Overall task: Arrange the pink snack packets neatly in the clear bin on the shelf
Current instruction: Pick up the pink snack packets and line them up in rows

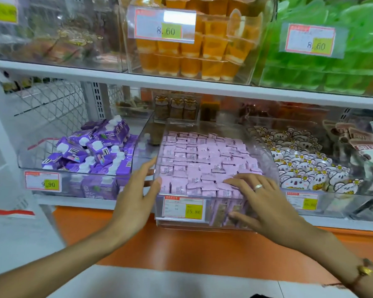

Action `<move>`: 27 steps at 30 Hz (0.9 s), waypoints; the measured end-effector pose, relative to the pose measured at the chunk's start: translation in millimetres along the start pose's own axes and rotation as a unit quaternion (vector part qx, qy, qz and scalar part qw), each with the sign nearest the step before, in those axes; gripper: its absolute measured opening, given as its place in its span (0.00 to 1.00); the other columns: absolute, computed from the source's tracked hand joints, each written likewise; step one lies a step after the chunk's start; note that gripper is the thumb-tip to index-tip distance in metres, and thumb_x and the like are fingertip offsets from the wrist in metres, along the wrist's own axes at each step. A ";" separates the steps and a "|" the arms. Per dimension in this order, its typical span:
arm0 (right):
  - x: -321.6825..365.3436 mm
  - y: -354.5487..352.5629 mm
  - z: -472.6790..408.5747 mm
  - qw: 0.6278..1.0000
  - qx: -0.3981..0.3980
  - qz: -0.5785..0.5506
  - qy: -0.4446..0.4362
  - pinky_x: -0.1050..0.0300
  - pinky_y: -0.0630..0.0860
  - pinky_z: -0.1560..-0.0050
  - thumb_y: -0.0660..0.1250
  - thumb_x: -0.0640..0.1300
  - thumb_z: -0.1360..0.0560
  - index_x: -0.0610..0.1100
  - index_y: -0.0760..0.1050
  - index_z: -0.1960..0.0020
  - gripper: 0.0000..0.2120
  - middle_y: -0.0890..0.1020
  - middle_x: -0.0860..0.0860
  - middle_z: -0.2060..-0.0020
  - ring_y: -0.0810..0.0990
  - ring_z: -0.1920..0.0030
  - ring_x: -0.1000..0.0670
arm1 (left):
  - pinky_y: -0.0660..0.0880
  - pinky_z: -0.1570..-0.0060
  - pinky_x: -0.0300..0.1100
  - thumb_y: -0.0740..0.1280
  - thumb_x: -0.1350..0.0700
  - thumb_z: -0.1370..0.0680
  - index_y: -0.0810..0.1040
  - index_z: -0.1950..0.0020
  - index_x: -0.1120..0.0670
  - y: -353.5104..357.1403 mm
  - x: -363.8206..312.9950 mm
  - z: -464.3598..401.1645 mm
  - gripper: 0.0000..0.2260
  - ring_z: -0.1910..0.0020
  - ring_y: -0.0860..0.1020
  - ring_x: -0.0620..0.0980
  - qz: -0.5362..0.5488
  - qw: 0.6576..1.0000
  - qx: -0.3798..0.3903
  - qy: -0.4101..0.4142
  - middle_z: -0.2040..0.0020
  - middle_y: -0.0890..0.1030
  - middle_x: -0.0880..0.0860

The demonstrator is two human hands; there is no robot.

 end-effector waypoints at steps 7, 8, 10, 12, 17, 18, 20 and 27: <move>-1.5 -26.1 -4.3 0.999 0.005 -0.039 0.033 0.55 0.66 0.39 0.50 0.70 0.28 0.54 0.71 0.36 0.29 0.73 0.54 0.40 0.69 0.37 0.51 | 0.69 0.45 0.26 0.60 0.49 0.21 0.58 0.31 0.32 7.5 -5.2 0.4 0.22 0.41 0.70 0.29 0.034 0.997 0.071 -0.006 0.37 0.70 0.40; 5.7 -32.4 -13.3 0.999 -0.020 -0.031 0.028 0.53 0.69 0.41 0.52 0.67 0.26 0.52 0.74 0.39 0.27 0.74 0.53 0.42 0.70 0.39 0.49 | 0.68 0.48 0.23 0.60 0.50 0.21 0.58 0.31 0.32 8.5 -5.9 1.0 0.22 0.41 0.70 0.28 0.036 0.997 0.067 -0.005 0.38 0.70 0.39; 27.0 -41.3 -37.1 0.997 -0.050 -0.059 0.014 0.54 0.71 0.48 0.56 0.60 0.23 0.50 0.75 0.40 0.19 0.76 0.52 0.44 0.71 0.42 0.50 | 0.72 0.49 0.26 0.61 0.53 0.20 0.60 0.32 0.33 8.9 -8.1 -0.6 0.22 0.42 0.72 0.31 0.045 0.997 0.060 -0.012 0.39 0.71 0.41; 53.3 -41.0 -60.6 0.990 -0.021 -0.137 -0.004 0.57 0.69 0.53 0.59 0.55 0.22 0.50 0.75 0.40 0.14 0.76 0.54 0.48 0.71 0.46 0.53 | 0.76 0.47 0.38 0.64 0.58 0.21 0.64 0.33 0.38 6.1 -12.0 -6.4 0.22 0.47 0.76 0.38 0.061 0.996 0.063 -0.034 0.40 0.74 0.47; 82.1 -19.0 -85.4 0.988 0.038 -0.148 -0.006 0.57 0.67 0.56 0.60 0.55 0.22 0.49 0.76 0.38 0.17 0.72 0.52 0.47 0.70 0.46 0.51 | 0.77 0.56 0.35 0.68 0.68 0.27 0.70 0.39 0.47 -3.5 -18.9 -16.7 0.22 0.51 0.77 0.40 0.092 0.989 0.083 -0.086 0.45 0.75 0.48; 81.6 -18.2 -85.7 0.986 0.026 -0.166 0.003 0.56 0.68 0.57 0.63 0.55 0.23 0.49 0.78 0.41 0.15 0.72 0.52 0.50 0.71 0.48 0.51 | 0.77 0.56 0.34 0.68 0.68 0.27 0.70 0.39 0.48 -4.7 -19.1 -16.6 0.22 0.52 0.77 0.40 0.090 0.989 0.080 -0.087 0.45 0.75 0.48; 80.6 -18.6 -85.5 0.973 -0.007 -0.228 0.028 0.55 0.70 0.57 0.69 0.52 0.27 0.48 0.81 0.47 0.12 0.75 0.54 0.57 0.73 0.54 0.52 | 0.77 0.57 0.31 0.69 0.67 0.27 0.71 0.39 0.49 -6.6 -19.5 -15.2 0.22 0.53 0.77 0.38 0.089 0.990 0.076 -0.081 0.46 0.75 0.46; 86.4 -25.2 -88.2 0.938 -0.107 -0.324 0.052 0.51 0.76 0.54 0.69 0.45 0.26 0.48 0.81 0.58 0.03 0.82 0.55 0.61 0.78 0.59 0.56 | 0.73 0.51 0.33 0.73 0.53 0.29 0.69 0.37 0.45 -10.6 -23.4 -3.8 0.23 0.47 0.75 0.37 -0.015 1.000 0.008 0.014 0.43 0.74 0.42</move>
Point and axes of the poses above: each hand's wrist, its own z-axis away from the middle knuckle, its own y-axis out of the palm, x = y × z, the point moved 1 cm from there along -z, towards the middle knuckle
